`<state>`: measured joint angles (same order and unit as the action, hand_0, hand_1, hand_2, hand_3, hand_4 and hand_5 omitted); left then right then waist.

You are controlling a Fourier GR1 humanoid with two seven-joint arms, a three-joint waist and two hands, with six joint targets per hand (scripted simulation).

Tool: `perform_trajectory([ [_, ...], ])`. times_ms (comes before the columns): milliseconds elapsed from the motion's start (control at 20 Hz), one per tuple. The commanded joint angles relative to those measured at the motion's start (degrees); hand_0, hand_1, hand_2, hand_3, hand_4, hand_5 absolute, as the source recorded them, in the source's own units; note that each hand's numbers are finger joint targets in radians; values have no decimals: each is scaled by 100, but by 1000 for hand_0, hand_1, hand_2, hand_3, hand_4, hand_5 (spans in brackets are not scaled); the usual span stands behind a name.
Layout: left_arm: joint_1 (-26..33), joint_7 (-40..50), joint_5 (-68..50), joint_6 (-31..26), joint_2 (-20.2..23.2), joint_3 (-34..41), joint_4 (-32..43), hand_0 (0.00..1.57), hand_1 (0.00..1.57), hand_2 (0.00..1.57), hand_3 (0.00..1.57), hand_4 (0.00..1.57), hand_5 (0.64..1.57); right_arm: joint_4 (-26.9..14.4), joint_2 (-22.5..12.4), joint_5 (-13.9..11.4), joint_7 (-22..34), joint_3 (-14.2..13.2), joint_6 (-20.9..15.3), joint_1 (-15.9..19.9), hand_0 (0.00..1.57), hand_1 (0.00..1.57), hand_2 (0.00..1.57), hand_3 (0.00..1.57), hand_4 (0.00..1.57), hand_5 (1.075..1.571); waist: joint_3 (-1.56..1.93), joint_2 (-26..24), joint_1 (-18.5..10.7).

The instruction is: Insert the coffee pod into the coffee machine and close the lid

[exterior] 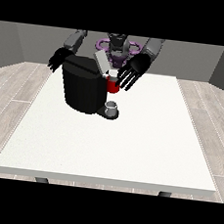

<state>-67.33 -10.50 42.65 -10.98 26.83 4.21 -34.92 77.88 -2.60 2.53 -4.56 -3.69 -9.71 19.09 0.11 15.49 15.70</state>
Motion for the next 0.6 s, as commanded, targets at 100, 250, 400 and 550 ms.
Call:
perform_trajectory([
  [100,61,-80,65,-132,17,-14,59,0,0,0,0,0,1571,7,-26,-59,205,-25,-133,14,0,0,0,0,348,1571,-11,-103,-53],
  [250,59,224,107,-205,-351,-145,-127,0,0,0,0,0,1571,-395,5,-30,-134,-110,-84,-178,0,0,0,0,387,1571,-8,-389,-211],
  [400,170,136,149,-206,-227,-131,-188,0,0,0,0,0,1571,-484,-35,42,-436,-161,68,-336,0,0,0,0,424,1571,-8,-419,-306],
  [550,336,5,134,-115,-141,-38,-116,0,0,0,0,0,1571,-201,-73,136,96,-151,61,-271,0,0,0,0,363,1571,-11,-563,-226],
])
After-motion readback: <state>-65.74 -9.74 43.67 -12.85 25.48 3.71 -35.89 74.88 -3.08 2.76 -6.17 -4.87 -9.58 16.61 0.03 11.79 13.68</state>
